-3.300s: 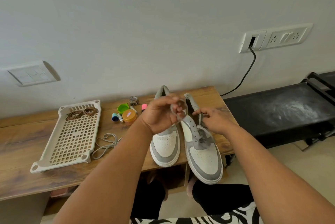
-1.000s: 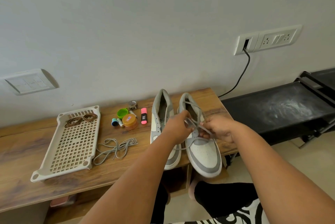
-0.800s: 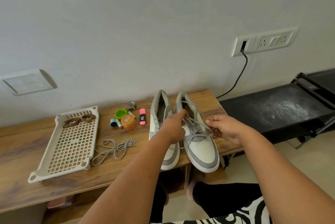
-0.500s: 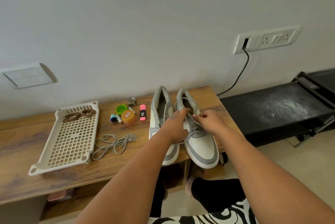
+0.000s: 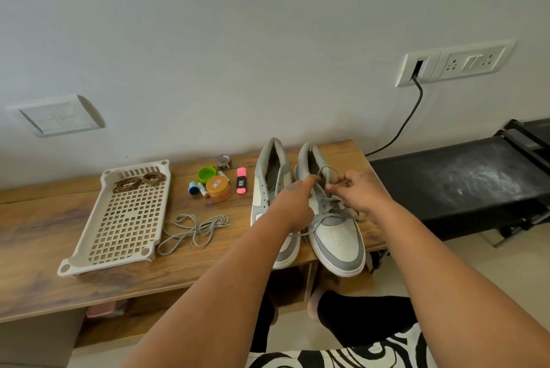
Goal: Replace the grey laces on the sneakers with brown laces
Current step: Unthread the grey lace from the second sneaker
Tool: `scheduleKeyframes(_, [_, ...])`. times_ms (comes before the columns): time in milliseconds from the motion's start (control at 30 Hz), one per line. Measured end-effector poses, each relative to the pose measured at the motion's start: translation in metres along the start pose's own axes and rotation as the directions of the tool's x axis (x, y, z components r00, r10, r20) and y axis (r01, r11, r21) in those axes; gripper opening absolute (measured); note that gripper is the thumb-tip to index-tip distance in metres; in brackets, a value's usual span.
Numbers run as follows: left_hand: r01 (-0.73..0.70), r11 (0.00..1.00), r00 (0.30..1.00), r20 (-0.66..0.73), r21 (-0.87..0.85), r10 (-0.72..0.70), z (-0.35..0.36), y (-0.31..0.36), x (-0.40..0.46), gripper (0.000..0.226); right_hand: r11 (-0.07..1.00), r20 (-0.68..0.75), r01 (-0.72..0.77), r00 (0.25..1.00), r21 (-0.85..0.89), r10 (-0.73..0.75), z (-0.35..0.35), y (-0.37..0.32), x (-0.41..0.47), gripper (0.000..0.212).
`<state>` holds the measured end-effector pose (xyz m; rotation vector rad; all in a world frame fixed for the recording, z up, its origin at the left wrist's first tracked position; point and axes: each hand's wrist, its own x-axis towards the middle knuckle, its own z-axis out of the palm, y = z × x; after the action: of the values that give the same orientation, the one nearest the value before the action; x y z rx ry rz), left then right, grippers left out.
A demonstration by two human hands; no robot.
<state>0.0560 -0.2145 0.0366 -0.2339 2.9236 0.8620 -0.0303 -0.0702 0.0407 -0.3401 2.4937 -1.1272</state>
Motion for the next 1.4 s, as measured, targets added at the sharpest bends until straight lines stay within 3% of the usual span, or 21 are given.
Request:
scheduleKeyframes(133, [0.02, 0.999, 1.0, 0.014, -0.039, -0.02, -0.003, -0.001, 0.001, 0.071, 0.963, 0.032, -0.037, 0.998, -0.265, 0.048, -0.017, 0.001, -0.002, 0.004])
scheduleKeyframes(200, [0.026, 0.998, 0.999, 0.026, -0.05, -0.025, -0.003, -0.002, 0.001, 0.069, 0.867, 0.138, -0.171, 0.955, -0.468, 0.263, -0.032, 0.003, -0.012, 0.002])
scheduleKeyframes(267, [0.03, 0.998, 0.999, 0.029, -0.053, -0.029, -0.004, -0.002, 0.0, 0.068, 0.758, 0.111, -0.248, 0.915, -0.604, 0.388, -0.041, 0.005, -0.018, 0.004])
scheduleKeyframes(333, [0.028, 0.998, 0.999, 0.027, -0.052, -0.026, -0.005, -0.002, 0.001, 0.066, 0.782, -0.037, -0.209, 0.972, -0.587, 0.233, -0.039, 0.011, -0.013, 0.023])
scheduleKeyframes(400, [0.029, 0.998, 0.999, 0.027, -0.05, -0.028, -0.005, -0.002, 0.001, 0.065, 0.922, -0.128, -0.065, 0.992, -0.382, 0.017, -0.029, 0.011, -0.006, 0.03])
scheduleKeyframes(467, [0.029, 0.998, 0.999, 0.03, -0.048, -0.028, -0.005, -0.002, 0.001, 0.066, 0.972, -0.071, 0.079, 0.993, -0.221, -0.096, -0.015, 0.002, -0.005, 0.022])
scheduleKeyframes(600, [0.036, 0.998, 0.999, 0.035, -0.046, -0.035, -0.004, -0.002, 0.001, 0.065, 0.946, 0.047, 0.185, 0.983, -0.266, -0.179, -0.006, 0.0, -0.006, 0.008])
scheduleKeyframes(667, [0.038, 0.998, 0.999, 0.04, -0.047, -0.036, -0.006, -0.002, 0.002, 0.065, 0.902, 0.04, 0.074, 0.997, -0.425, -0.063, -0.02, 0.0, -0.006, 0.01])
scheduleKeyframes(767, [0.041, 0.998, 0.998, 0.044, -0.051, -0.039, -0.007, -0.002, 0.001, 0.066, 0.63, 0.061, -0.168, 0.943, -0.758, 0.326, -0.042, 0.002, -0.017, 0.024])
scheduleKeyframes(833, [0.044, 0.997, 0.998, 0.052, -0.06, -0.041, -0.007, -0.002, 0.001, 0.066, 0.552, 0.107, -0.222, 0.858, -0.804, 0.502, -0.045, 0.006, -0.022, 0.027])
scheduleKeyframes(867, [0.046, 0.997, 0.998, 0.054, -0.064, -0.043, -0.007, -0.002, 0.0, 0.067, 0.565, 0.1, -0.242, 0.857, -0.789, 0.505, -0.043, 0.009, -0.02, 0.027])
scheduleKeyframes(933, [0.048, 0.997, 0.998, 0.054, -0.066, -0.045, -0.007, -0.002, 0.001, 0.068, 0.673, 0.033, -0.226, 0.936, -0.704, 0.349, -0.037, 0.012, -0.01, 0.024])
scheduleKeyframes(1033, [0.047, 0.997, 0.998, 0.052, -0.067, -0.043, -0.007, -0.002, 0.001, 0.068, 0.91, 0.035, 0.044, 0.999, -0.413, -0.032, -0.02, 0.01, 0.001, 0.017])
scheduleKeyframes(1100, [0.047, 0.997, 0.998, 0.048, -0.068, -0.044, -0.007, -0.001, 0.001, 0.067, 0.94, 0.052, 0.17, 0.985, -0.295, -0.162, -0.007, 0.005, -0.003, 0.011])
scheduleKeyframes(1167, [0.047, 0.996, 0.998, 0.046, -0.07, -0.044, -0.007, -0.001, 0.0, 0.067, 0.944, 0.032, 0.195, 0.981, -0.264, -0.194, -0.002, 0.004, -0.002, 0.009])
scheduleKeyframes(1267, [0.048, 0.996, 0.998, 0.042, -0.076, -0.045, -0.007, -0.002, 0.001, 0.066, 0.934, 0.041, 0.053, 0.998, -0.353, -0.041, -0.011, 0.014, 0.009, 0.004])
scheduleKeyframes(1333, [0.053, 0.995, 0.998, 0.046, -0.082, -0.049, -0.008, -0.002, 0.001, 0.066, 0.806, 0.053, -0.13, 0.979, -0.578, 0.196, -0.025, 0.027, 0.014, 0.006])
scheduleKeyframes(1400, [0.051, 0.995, 0.998, 0.047, -0.083, -0.047, -0.009, -0.002, 0.001, 0.065, 0.633, 0.059, -0.243, 0.907, -0.735, 0.417, -0.035, 0.043, 0.01, 0.015])
